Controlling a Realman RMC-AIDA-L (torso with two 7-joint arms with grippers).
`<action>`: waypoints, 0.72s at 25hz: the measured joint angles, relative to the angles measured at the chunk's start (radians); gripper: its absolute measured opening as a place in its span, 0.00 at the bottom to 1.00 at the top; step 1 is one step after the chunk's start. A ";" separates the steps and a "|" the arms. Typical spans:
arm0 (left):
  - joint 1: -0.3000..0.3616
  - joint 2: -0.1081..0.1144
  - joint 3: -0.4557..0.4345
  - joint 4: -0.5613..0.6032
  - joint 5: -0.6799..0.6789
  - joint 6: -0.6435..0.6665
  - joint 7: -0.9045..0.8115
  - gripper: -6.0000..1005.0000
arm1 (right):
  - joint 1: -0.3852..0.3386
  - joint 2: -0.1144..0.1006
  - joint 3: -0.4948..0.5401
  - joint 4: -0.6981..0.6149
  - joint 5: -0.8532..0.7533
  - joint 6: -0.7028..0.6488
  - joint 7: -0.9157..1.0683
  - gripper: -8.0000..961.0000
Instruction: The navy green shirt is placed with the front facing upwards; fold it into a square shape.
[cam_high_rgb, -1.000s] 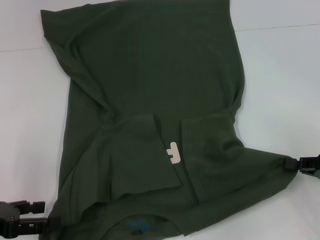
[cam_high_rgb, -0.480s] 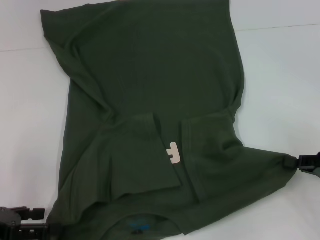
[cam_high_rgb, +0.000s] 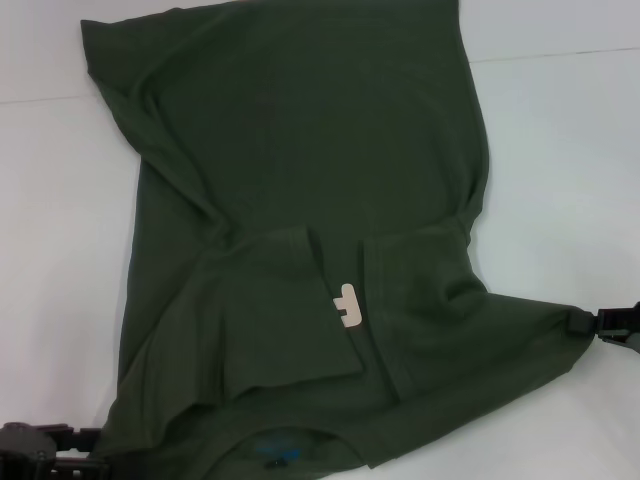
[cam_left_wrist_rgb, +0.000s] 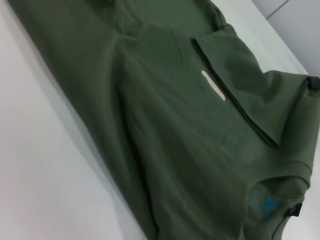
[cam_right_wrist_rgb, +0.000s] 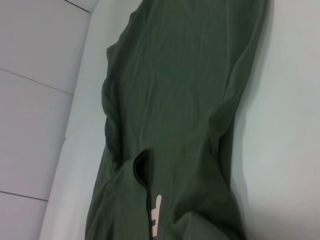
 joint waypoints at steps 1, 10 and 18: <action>-0.003 0.000 0.003 -0.005 0.000 0.000 0.001 0.90 | 0.001 0.000 0.000 0.000 0.000 0.000 0.000 0.02; -0.026 -0.002 0.017 -0.022 0.001 -0.016 0.005 0.90 | 0.004 0.000 0.000 0.002 0.000 0.002 0.000 0.02; -0.048 -0.005 0.019 -0.037 -0.002 -0.039 0.002 0.90 | 0.006 0.000 0.000 0.004 0.000 0.006 0.000 0.02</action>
